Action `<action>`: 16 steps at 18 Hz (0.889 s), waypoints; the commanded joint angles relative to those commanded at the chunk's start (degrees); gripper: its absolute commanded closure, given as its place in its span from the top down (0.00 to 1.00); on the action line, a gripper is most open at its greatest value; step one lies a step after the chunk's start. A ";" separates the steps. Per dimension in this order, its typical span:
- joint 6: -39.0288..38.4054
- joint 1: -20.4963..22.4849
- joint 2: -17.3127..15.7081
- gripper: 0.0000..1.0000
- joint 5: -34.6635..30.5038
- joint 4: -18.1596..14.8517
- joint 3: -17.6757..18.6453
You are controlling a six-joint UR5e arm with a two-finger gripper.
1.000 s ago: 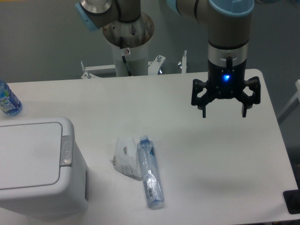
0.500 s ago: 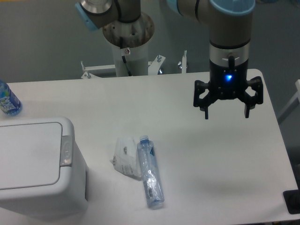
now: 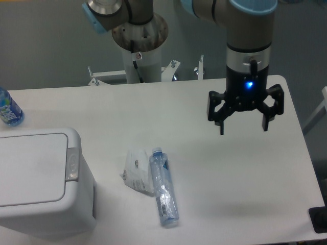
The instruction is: Open the trash can
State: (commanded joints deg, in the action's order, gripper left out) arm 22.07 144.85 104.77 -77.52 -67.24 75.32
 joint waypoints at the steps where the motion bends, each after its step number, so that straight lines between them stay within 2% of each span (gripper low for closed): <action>1: -0.97 -1.14 0.00 1.00 0.35 0.00 0.26; 4: -5.44 -4.83 0.17 1.00 0.53 0.00 0.26; 9: -9.94 -8.53 -0.26 1.00 4.04 0.00 0.88; 12: -14.32 -11.52 -0.26 1.00 4.05 0.00 1.67; 16: -15.92 -13.89 -0.44 1.00 4.31 0.00 1.67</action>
State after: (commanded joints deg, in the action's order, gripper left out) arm 6.15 130.96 104.33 -73.21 -67.24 76.99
